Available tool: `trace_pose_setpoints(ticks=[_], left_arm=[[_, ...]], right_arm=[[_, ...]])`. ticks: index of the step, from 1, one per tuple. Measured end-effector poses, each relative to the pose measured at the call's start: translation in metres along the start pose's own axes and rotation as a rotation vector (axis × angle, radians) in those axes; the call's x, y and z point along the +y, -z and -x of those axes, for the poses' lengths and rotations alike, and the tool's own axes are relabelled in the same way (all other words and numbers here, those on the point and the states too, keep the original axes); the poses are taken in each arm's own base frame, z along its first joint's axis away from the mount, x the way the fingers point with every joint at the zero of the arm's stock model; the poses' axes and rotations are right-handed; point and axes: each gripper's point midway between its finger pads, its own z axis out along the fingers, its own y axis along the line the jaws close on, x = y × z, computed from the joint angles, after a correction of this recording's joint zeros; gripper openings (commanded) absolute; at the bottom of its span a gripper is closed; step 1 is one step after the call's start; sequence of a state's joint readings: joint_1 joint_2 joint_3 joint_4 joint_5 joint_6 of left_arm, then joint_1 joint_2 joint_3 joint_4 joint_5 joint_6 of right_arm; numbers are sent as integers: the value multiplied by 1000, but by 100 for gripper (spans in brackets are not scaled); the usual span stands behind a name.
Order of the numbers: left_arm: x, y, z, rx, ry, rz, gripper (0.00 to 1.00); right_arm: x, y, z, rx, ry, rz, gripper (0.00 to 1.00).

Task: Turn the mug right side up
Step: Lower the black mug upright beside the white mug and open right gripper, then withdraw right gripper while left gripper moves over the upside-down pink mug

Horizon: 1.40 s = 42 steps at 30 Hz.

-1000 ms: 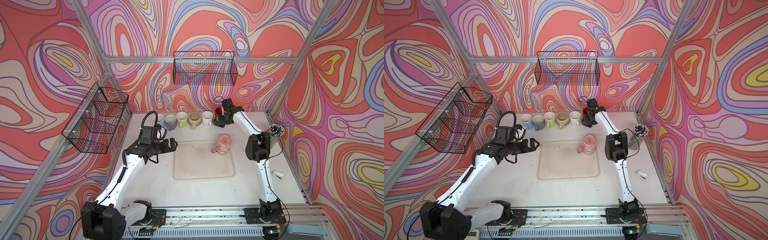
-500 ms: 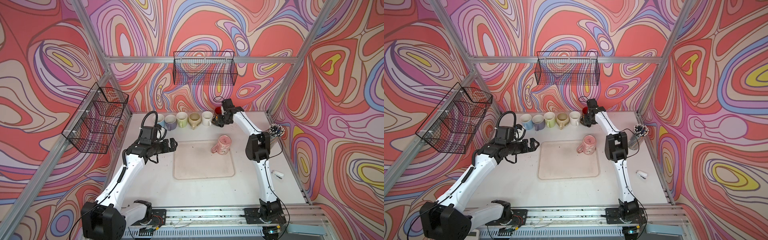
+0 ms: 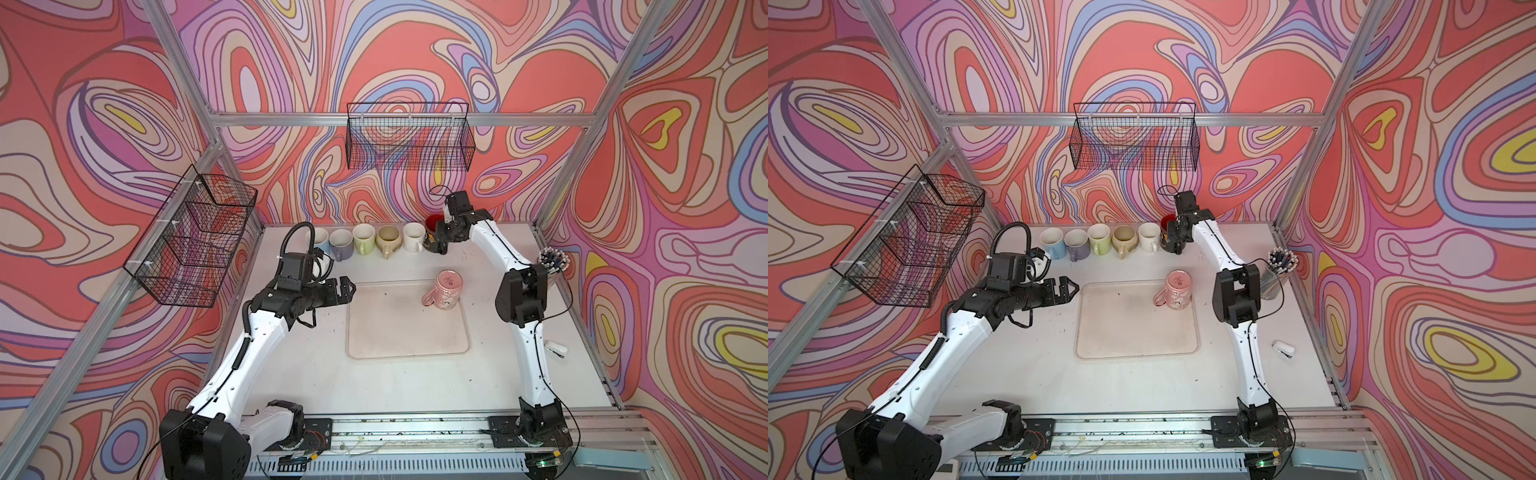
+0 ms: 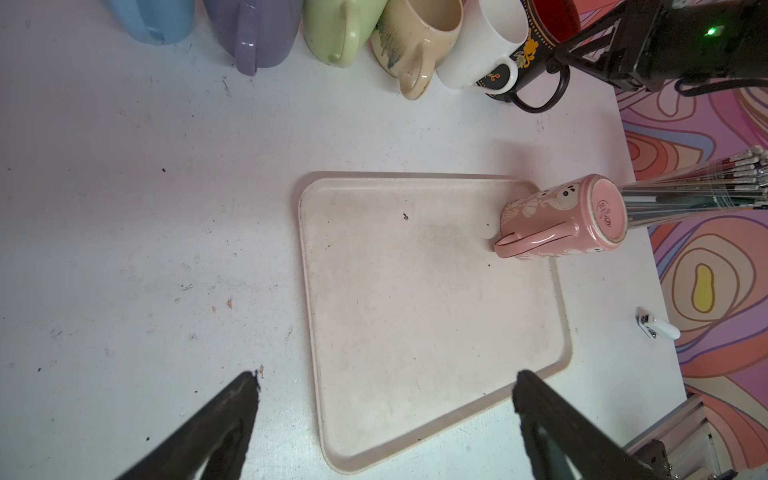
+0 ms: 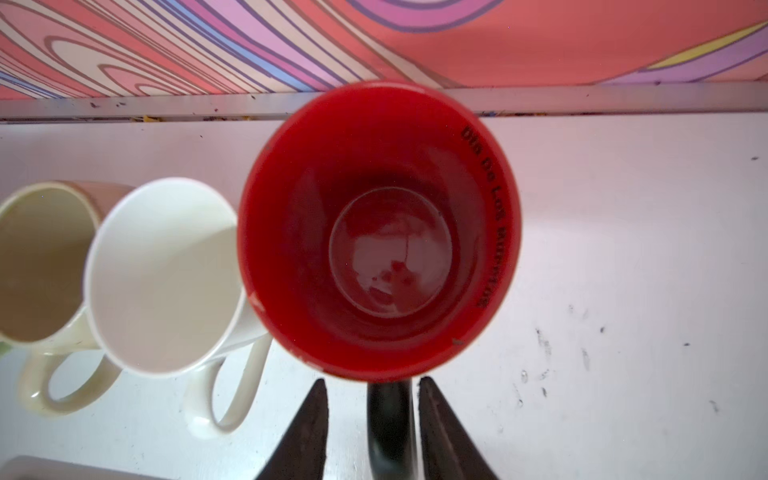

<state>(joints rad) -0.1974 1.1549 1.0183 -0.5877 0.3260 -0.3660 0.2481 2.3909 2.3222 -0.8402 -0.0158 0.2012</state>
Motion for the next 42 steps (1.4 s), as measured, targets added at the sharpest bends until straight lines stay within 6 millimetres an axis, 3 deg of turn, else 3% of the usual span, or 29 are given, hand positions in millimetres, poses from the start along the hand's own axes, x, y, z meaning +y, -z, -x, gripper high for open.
trace_pose_setpoints(ticks=[5, 11, 18, 23, 26, 34, 38, 42], left_arm=[[-5, 2, -1, 2, -15, -26, 95], [-16, 3, -5, 14, -48, -65, 93], [-47, 9, -19, 16, -158, -111, 94], [-62, 8, -29, 34, -212, -112, 93], [-74, 10, -28, 31, -243, -117, 92], [-113, 11, -28, 29, -365, -126, 89], [-134, 1, -34, 67, -473, -121, 83], [-141, -16, -42, 127, -554, -101, 73]], right_arm=[[4, 36, 14, -53, 2, 11, 41], [4, 90, 17, -108, 2, 18, 43], [3, 160, 0, -194, -18, 52, 45], [4, 197, -29, -249, -68, 113, 46], [4, 207, -51, -257, -99, 152, 46], [5, 210, -101, -230, -174, 227, 47], [5, 213, -115, -228, -206, 253, 48], [4, 213, -128, -221, -232, 269, 50]])
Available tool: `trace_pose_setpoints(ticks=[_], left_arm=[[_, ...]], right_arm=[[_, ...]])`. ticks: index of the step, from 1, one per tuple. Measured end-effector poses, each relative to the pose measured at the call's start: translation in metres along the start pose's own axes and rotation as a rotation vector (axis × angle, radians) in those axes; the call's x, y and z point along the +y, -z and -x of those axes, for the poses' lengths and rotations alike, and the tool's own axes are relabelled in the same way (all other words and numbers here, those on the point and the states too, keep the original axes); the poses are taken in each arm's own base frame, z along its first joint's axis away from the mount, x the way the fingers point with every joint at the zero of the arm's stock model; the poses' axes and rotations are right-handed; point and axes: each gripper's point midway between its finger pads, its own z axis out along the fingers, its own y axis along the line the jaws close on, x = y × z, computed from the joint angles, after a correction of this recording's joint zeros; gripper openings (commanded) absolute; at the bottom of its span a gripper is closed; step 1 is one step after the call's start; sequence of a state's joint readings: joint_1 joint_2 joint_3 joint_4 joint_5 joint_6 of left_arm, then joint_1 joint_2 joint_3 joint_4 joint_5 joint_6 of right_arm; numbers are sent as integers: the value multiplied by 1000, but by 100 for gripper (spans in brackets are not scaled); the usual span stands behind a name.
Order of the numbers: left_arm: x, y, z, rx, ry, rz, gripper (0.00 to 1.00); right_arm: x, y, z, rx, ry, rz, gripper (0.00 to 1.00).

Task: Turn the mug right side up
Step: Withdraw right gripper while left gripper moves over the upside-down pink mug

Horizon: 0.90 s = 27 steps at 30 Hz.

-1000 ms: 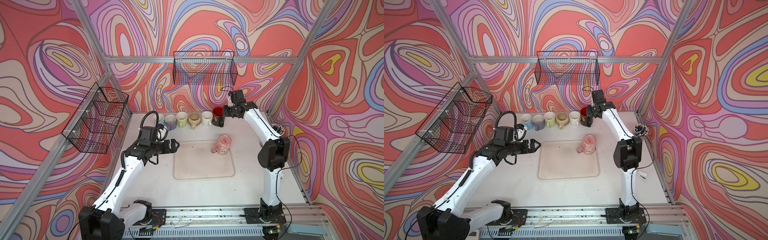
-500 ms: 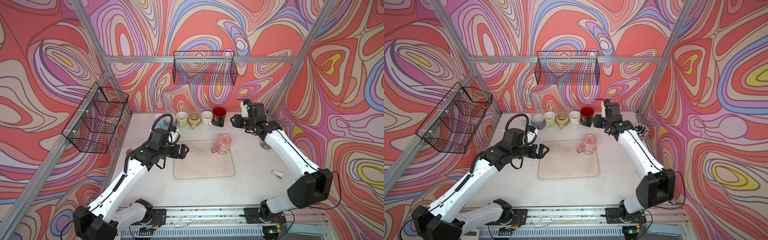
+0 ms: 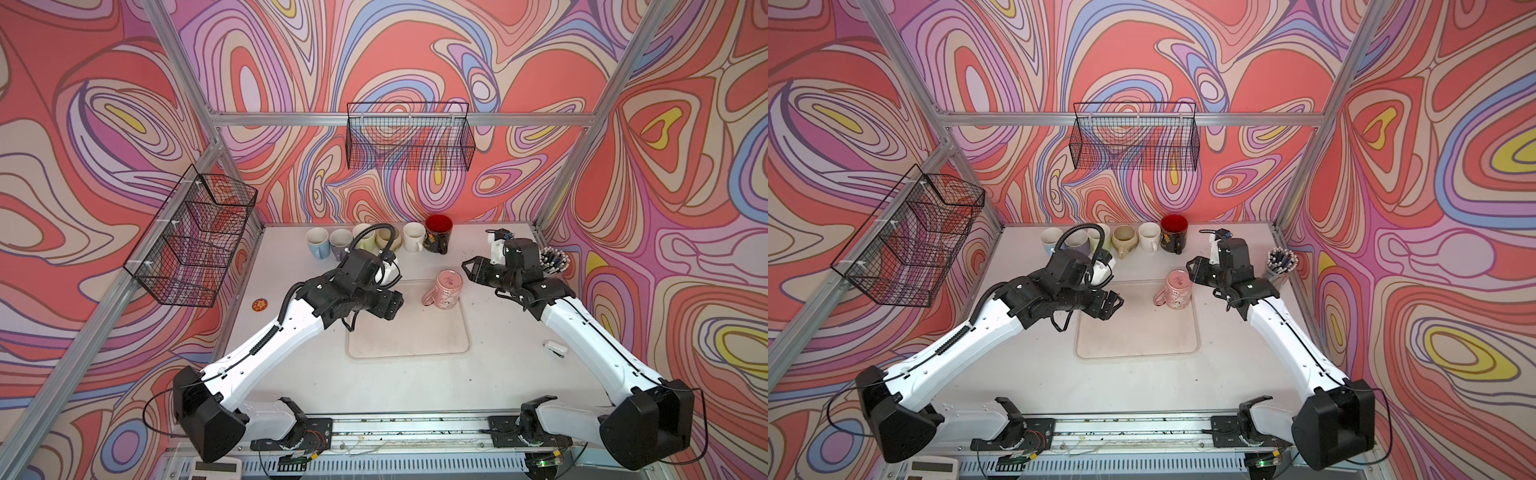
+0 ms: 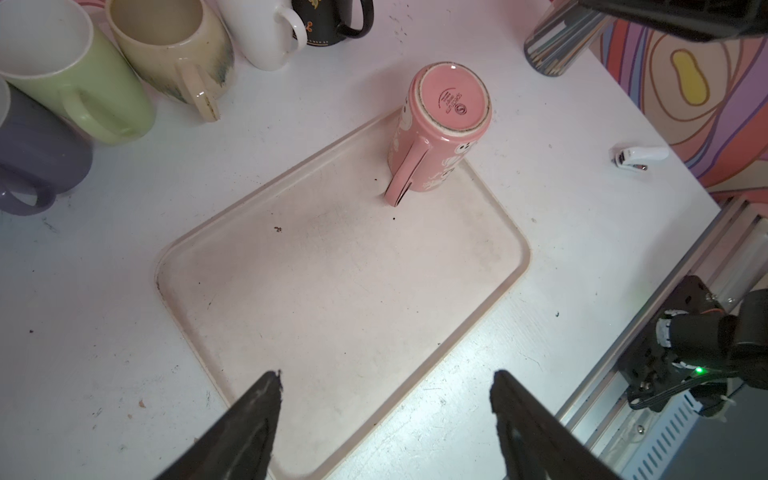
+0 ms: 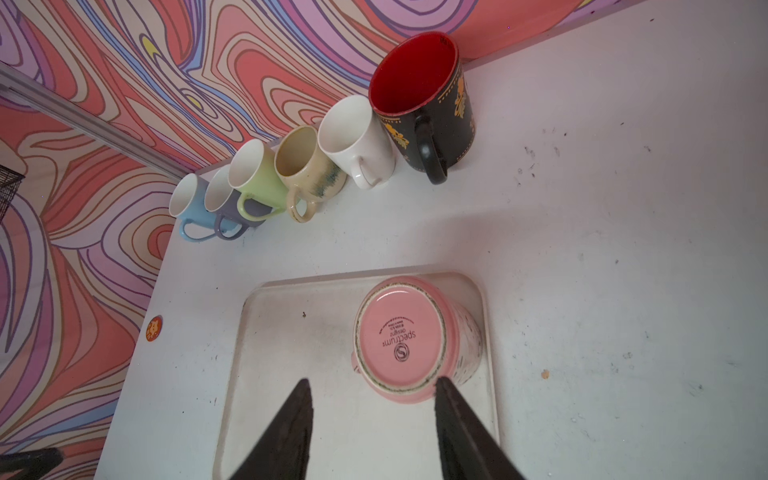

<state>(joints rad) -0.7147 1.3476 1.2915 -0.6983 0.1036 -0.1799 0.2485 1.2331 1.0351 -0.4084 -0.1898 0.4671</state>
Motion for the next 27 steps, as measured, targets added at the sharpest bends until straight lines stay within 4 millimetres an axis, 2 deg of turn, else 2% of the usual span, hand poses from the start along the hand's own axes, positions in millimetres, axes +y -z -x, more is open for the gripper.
trace_pose_setpoints(ticks=[4, 11, 14, 20, 23, 27], left_arm=[[-6, -20, -6, 58, -67, -2, 61], [-17, -54, -11, 109, -178, -29, 57], [-25, -68, -9, 108, -217, -64, 57], [-36, -101, 4, 102, -296, -119, 57], [-40, -118, 14, 105, -336, -134, 57], [-43, -140, 25, 110, -381, -143, 57]], right_arm=[[-6, 0, -15, 22, -28, 0, 51], [-13, 5, -29, 36, -53, -8, 53], [-26, 4, -37, 47, -95, -17, 53], [-77, 0, -59, 88, -273, -45, 53], [-85, -3, -68, 109, -329, -26, 53], [-84, -9, -70, 124, -364, 15, 53]])
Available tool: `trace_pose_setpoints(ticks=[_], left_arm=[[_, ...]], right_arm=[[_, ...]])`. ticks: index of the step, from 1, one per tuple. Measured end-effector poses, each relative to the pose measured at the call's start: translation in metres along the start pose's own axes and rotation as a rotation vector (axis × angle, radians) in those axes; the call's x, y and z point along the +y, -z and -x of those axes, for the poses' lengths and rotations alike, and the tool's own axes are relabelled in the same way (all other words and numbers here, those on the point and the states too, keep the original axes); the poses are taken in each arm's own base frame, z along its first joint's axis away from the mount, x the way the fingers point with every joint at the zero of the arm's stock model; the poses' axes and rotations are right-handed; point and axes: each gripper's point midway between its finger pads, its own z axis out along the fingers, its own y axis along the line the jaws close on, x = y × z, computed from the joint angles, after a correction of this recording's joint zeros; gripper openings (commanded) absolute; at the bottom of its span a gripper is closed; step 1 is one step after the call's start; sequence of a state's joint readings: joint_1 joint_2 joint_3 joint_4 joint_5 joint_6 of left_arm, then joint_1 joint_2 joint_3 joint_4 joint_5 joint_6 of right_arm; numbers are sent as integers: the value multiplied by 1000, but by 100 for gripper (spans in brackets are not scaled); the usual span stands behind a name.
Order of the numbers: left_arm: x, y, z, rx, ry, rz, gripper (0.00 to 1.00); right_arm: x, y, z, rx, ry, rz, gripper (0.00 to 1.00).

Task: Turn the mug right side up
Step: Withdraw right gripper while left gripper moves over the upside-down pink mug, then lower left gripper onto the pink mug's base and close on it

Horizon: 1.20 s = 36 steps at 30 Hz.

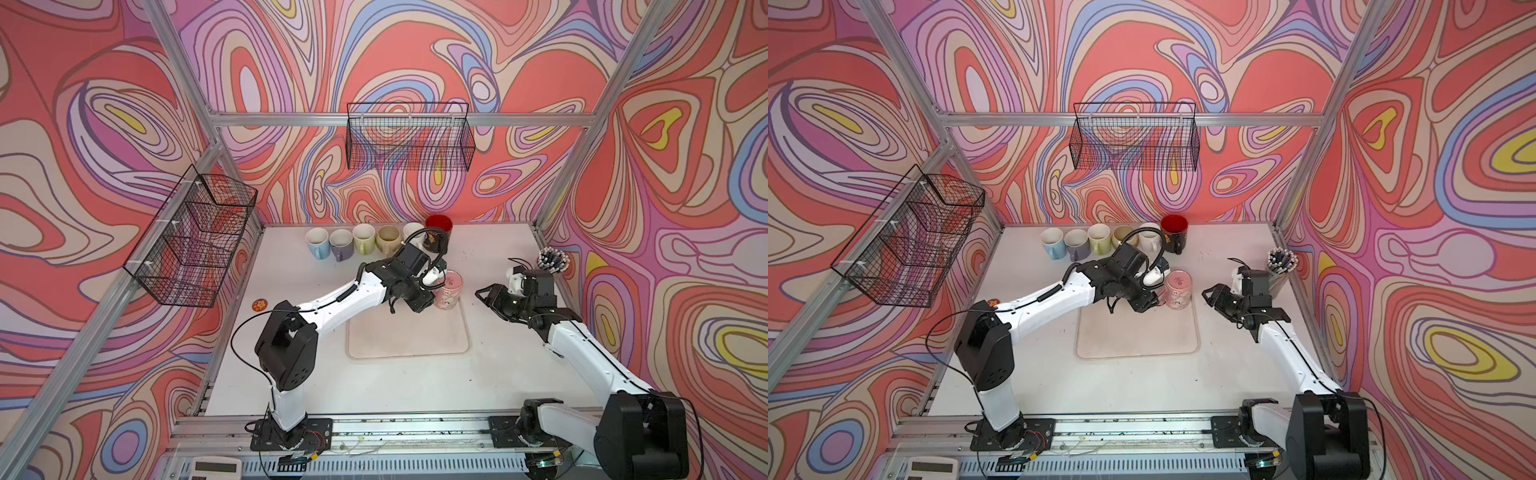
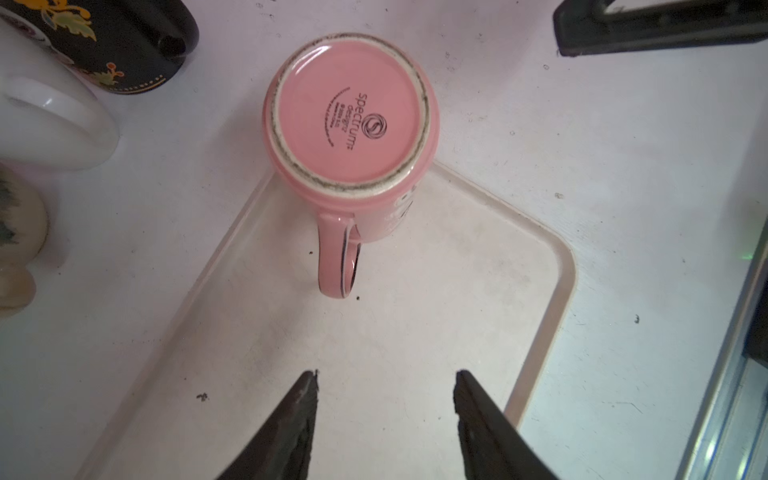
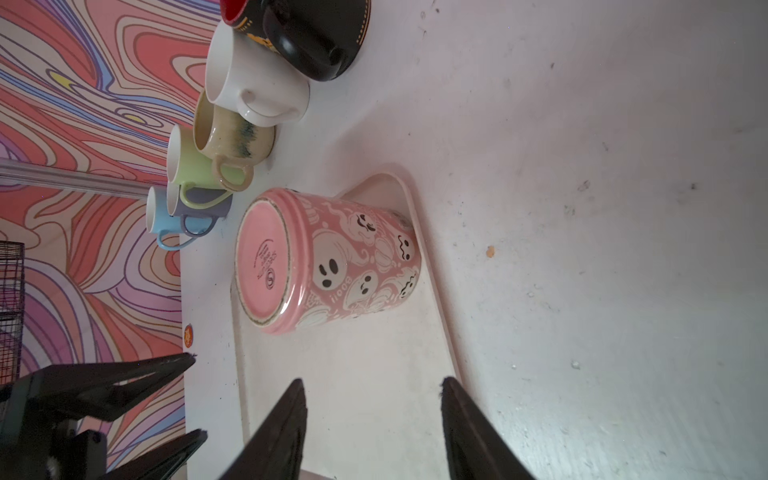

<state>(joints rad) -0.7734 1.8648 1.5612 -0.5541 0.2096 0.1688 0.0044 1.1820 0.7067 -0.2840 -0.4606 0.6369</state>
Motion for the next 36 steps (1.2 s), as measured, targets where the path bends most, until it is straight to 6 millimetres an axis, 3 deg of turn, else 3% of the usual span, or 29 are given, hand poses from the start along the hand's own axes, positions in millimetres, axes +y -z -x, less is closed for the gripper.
trace_pose_setpoints(ticks=[17, 32, 36], left_arm=[[7, -55, 15, 60, -122, -43, 56], [10, -70, 12, 88, -140, -52, 56], [12, -75, 10, 102, -138, -55, 51]], right_arm=[[2, -5, 7, -31, 5, 39, 54], [3, -7, 9, -39, 13, 55, 54], [4, -8, 10, -40, 15, 60, 54]])
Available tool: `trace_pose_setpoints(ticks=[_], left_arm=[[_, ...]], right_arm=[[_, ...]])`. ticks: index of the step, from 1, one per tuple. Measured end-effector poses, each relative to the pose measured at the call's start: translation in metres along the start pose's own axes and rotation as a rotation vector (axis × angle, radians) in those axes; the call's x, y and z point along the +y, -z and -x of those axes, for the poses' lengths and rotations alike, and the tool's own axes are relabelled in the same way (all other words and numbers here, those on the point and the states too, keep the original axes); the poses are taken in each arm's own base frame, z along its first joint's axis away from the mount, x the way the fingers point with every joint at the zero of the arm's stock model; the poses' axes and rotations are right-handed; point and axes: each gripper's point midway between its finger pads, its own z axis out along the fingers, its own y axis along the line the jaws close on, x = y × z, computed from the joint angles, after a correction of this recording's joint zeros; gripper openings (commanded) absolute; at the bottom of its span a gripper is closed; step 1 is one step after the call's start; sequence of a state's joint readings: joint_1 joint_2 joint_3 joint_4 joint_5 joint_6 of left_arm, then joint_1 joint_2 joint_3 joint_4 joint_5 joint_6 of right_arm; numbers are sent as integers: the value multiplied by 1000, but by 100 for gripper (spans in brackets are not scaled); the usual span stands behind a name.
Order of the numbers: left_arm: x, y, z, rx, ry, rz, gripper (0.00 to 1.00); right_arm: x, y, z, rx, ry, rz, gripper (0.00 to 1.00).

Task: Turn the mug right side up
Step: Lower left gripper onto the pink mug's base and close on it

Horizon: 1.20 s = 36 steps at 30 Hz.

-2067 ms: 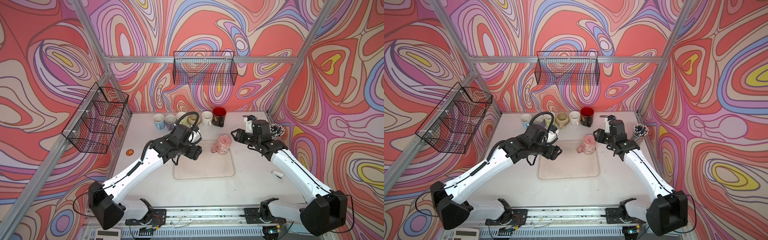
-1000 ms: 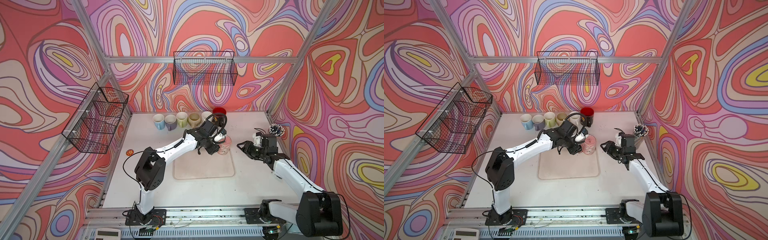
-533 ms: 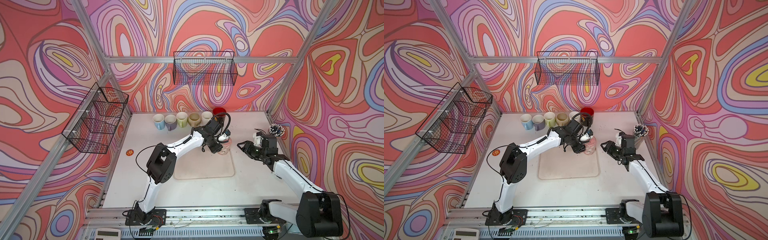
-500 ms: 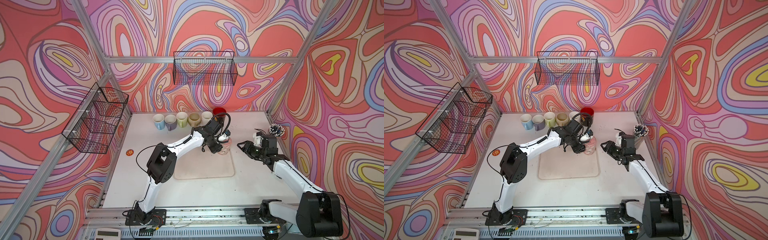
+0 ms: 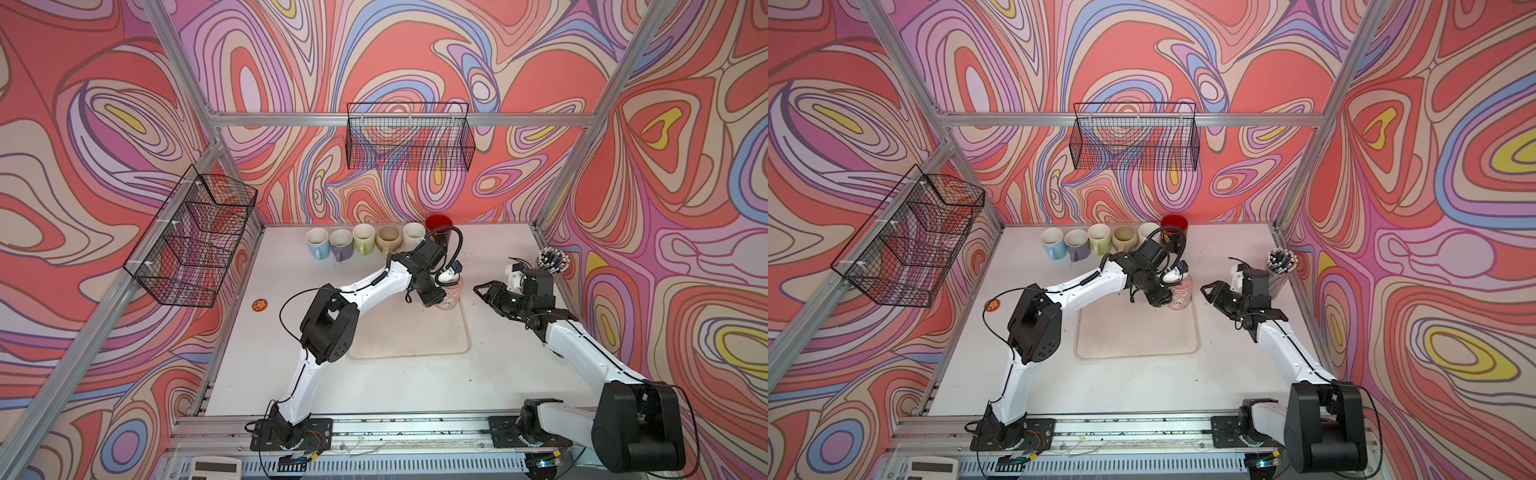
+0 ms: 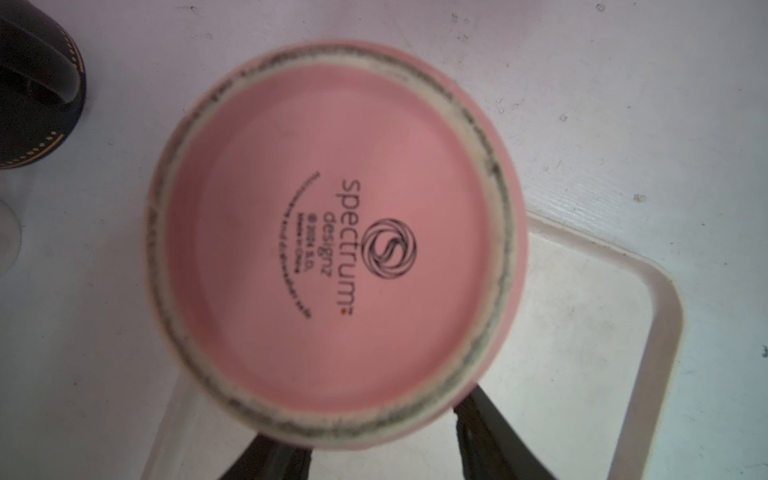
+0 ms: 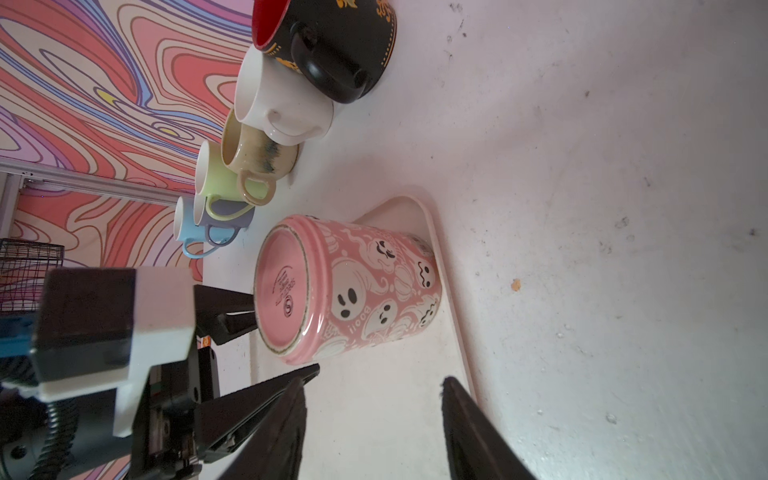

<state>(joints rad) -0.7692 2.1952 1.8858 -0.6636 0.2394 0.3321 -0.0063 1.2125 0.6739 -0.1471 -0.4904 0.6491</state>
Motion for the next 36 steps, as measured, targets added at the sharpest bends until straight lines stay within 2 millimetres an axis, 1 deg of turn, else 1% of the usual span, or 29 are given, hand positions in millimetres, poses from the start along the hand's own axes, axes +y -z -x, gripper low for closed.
trace_pose_setpoints(ticks=[11, 19, 22, 30, 31, 36], left_arm=[[7, -12, -7, 44, 2, 9, 39], [11, -15, -10, 59, -3, 34, 31], [12, -15, -11, 63, -4, 40, 26], [18, -14, -10, 71, -4, 70, 2], [18, -14, -10, 70, -5, 72, 0], [21, -13, -10, 74, -4, 90, 0]], right_arm=[[0, -2, -1, 6, -2, 3, 54], [-1, -2, -1, 6, -2, 3, 54], [-1, -3, -1, 8, -3, 1, 54], [-2, -3, -2, 11, -5, -2, 54], [-2, -3, -2, 11, -5, -1, 54], [-2, -3, -2, 11, -5, -1, 54]])
